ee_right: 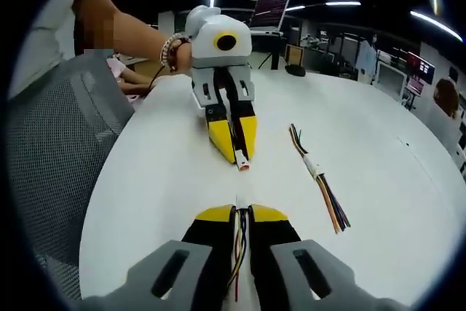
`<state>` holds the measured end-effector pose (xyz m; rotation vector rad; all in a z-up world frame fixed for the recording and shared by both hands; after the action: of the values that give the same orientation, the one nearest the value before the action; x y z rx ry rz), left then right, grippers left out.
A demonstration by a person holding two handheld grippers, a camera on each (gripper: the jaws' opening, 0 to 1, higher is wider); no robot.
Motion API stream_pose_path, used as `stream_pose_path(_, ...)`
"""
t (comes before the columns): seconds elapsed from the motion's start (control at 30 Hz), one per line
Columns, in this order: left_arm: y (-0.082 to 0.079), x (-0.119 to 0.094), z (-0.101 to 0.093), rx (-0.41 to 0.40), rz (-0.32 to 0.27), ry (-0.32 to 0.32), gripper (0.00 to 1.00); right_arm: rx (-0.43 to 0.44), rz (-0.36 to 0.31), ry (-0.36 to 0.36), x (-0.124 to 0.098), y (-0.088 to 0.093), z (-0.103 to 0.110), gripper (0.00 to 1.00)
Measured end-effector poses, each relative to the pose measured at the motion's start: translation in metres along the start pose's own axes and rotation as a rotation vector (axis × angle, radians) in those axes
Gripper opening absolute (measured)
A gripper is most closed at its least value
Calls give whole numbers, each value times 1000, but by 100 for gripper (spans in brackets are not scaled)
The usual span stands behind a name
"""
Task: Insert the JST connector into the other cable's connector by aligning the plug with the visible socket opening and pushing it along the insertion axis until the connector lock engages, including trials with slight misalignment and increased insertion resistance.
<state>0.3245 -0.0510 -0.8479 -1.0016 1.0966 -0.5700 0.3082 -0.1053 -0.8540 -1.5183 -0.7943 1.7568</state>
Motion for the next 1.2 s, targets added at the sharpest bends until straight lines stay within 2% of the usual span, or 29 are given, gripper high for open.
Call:
stream_pose_path(0.77,-1,1,-1,-33,2,10,0,-29,24,-16,2,-1,2,3)
stream_pose_path(1.2,-2,-1,1,1,25,10,0,-35,28,-12,-4,-9,-2,3)
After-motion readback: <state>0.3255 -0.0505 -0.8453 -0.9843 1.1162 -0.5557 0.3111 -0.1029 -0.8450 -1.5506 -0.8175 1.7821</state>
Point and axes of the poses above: the point that each gripper's makers call its tool centre point, and the gripper's own axes: x roughly forward along the fingers, z roughly to its left, y roughly out of its underside, the point moved 1 cm from there along -x, roughly backward along the fingers, and after that the axes turned 15 degrees about -y, right-handed, at the moved point
